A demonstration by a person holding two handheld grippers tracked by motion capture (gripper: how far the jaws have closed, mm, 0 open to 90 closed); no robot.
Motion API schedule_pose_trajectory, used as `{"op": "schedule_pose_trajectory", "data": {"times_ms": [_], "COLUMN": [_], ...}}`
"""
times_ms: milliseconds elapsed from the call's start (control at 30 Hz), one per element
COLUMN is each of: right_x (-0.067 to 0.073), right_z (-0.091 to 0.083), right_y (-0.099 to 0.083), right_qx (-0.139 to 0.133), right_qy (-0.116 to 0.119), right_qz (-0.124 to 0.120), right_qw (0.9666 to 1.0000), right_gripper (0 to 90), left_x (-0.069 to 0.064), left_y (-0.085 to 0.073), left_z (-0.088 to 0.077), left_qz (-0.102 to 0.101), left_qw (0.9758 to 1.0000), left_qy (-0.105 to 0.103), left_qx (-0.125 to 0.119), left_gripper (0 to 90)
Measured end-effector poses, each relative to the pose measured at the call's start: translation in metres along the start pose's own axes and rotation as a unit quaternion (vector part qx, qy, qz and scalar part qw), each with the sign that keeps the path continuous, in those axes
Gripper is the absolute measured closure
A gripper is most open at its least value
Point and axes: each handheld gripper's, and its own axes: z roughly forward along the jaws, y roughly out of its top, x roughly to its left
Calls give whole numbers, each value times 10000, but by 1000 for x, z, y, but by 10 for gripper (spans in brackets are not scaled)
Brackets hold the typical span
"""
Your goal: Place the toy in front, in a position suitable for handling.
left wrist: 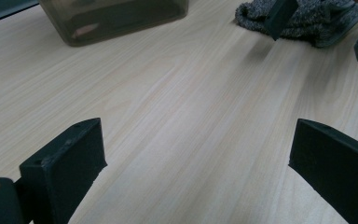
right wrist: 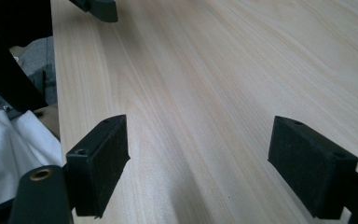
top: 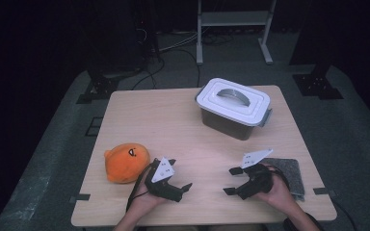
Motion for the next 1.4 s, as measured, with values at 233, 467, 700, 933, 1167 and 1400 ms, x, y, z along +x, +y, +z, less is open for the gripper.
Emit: {"op": "schedule_pose_trajectory", "data": {"times_ms": [233,467,700,933,1167,1400], "right_x": [-2,0,2,5,5,5], "right_z": [-1,0,-2,0,-1,-1], "right_y": [-1,-1,-1,0,0,0], "right_qx": [-67,-46,-78,-6,-41,-24], "right_qy": [29,47,-11,-41,-57,-51], "right_qz": [53,-3,-5,-106,-102,-97], "right_qw": [10000,10000,10000,9999,9999,9999], "right_gripper": [189,188,189,188,189,189], "left_x": [0,6,19,33,54,73], "left_y": [5,15,20,22,21,11], "left_z": [-1,-15,-34,-59,-90,-114], "left_qz": [-37,-10,-1,1,-84,-157], "left_qw": [9999,9990,9972,9948,9884,9861], "left_qy": [136,246,355,584,1064,1300], "left_qx": [-91,-365,-654,-836,-1083,-1018], "left_gripper": [26,26,26,26,26,26]}}
